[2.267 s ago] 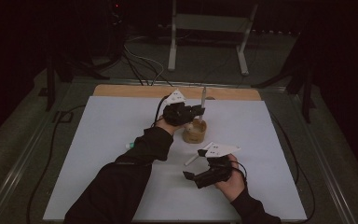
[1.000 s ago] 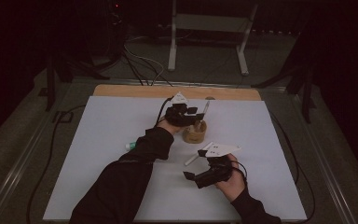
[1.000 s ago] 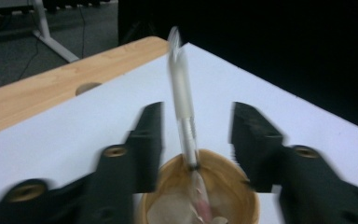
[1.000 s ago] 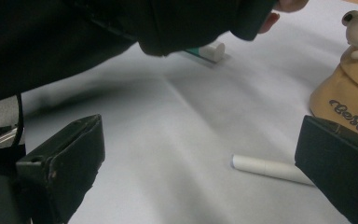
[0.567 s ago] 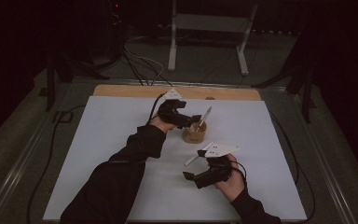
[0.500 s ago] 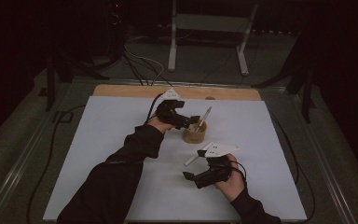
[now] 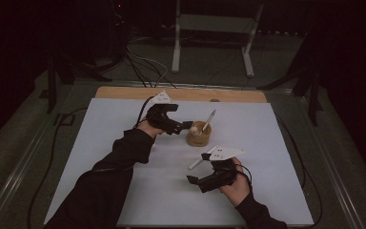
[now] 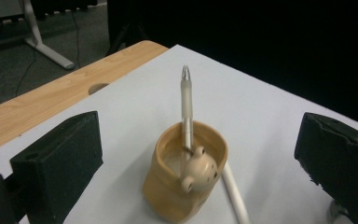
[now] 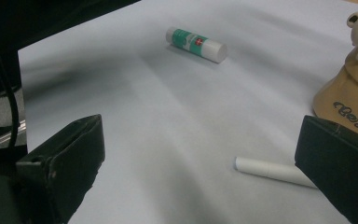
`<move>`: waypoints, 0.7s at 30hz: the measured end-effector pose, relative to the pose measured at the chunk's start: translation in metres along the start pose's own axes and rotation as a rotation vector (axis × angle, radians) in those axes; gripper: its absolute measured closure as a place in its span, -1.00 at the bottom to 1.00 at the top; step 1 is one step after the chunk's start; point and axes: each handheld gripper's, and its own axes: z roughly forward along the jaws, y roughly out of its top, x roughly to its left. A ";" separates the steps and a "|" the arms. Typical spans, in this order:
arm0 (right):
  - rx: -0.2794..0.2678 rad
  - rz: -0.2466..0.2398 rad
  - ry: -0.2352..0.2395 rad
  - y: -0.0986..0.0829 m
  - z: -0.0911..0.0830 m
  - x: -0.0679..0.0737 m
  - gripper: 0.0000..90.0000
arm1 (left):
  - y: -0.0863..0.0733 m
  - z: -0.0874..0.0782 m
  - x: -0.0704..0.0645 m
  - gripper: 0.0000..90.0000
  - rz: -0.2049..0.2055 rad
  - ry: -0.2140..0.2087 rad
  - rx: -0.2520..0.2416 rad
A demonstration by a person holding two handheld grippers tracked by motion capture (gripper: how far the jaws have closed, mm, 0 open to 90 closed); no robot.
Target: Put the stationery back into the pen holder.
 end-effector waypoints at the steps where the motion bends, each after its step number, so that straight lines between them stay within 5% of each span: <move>1: 0.001 0.000 0.000 0.000 0.000 0.000 -0.97 | -0.001 -0.002 0.001 -0.99 -0.001 0.000 0.002; 21: 0.003 0.005 0.014 0.000 0.003 0.002 -0.97 | -0.023 -0.052 0.017 -0.99 -0.026 -0.015 -0.013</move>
